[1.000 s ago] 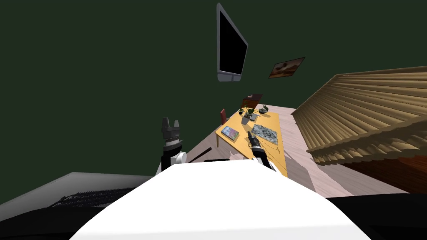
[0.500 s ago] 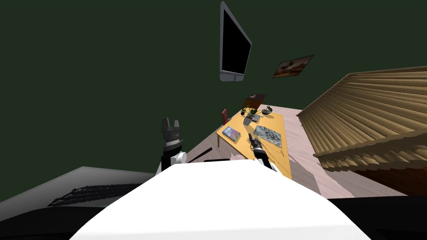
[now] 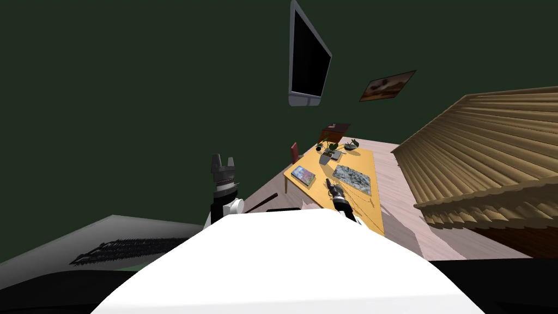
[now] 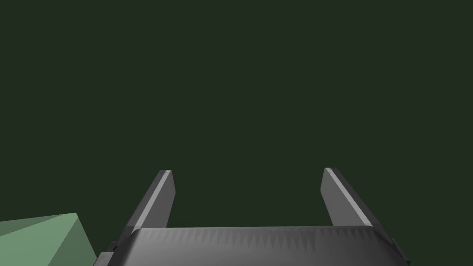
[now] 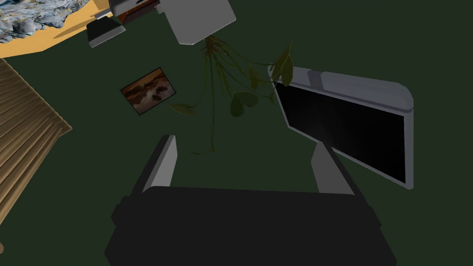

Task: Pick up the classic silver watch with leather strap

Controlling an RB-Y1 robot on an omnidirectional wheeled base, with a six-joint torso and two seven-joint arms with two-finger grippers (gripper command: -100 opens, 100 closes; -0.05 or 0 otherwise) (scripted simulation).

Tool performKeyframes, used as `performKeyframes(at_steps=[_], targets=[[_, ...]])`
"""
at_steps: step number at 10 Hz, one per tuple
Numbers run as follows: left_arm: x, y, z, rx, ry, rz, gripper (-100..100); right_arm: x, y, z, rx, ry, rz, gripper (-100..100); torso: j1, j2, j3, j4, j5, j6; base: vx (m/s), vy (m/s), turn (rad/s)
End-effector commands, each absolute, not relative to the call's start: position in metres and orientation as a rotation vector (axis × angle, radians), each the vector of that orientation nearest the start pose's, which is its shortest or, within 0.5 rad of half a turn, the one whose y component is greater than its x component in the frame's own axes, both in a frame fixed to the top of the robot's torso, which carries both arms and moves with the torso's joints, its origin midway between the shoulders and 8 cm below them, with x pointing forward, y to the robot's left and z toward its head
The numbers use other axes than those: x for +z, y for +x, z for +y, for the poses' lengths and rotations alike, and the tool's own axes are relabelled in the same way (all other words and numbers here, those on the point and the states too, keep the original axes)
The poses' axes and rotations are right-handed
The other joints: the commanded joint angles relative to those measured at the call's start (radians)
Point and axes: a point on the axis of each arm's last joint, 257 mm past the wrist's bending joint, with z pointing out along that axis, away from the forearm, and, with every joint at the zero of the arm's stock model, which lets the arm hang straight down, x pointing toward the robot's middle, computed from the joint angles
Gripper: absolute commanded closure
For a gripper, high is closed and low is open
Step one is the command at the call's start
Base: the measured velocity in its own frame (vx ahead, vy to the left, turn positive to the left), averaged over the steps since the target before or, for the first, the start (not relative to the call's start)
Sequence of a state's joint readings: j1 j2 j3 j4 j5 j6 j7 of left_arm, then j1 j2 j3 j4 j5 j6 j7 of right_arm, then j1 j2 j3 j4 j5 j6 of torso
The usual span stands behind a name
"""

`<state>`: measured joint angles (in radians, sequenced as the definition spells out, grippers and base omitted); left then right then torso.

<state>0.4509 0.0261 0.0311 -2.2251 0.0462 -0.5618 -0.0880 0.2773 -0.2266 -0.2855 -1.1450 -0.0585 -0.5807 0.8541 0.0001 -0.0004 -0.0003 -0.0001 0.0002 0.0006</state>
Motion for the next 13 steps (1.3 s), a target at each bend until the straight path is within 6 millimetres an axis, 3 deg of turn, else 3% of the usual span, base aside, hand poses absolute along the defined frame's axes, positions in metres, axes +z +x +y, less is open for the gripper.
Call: performKeyframes(at_steps=[1,8,12,13], targets=[[0.029,0.345,0.288,-1.246,-0.592,0.586,0,-0.370,0.352,-0.501,0.019,0.635,1.499,-100,0.000,0.000,0.000,0.000,0.000,0.000,0.012,0.001,0.068],[0.029,0.345,0.288,-1.246,-0.592,0.586,0,-0.426,0.315,-0.534,-0.159,0.631,1.647,-100,0.000,-0.001,0.000,0.000,0.000,0.000,0.017,-0.002,0.056],[0.029,0.345,0.288,-1.246,-0.592,0.586,0,-0.443,0.301,-0.550,-0.252,0.608,1.709,-100,0.000,0.000,0.000,0.000,0.000,0.000,0.012,0.000,0.044],[0.029,0.345,0.288,-1.246,-0.592,0.586,0,-0.457,0.288,-0.557,-0.289,0.615,1.749,-100,0.000,-0.001,0.000,0.000,0.000,0.000,0.030,-0.001,0.103]])
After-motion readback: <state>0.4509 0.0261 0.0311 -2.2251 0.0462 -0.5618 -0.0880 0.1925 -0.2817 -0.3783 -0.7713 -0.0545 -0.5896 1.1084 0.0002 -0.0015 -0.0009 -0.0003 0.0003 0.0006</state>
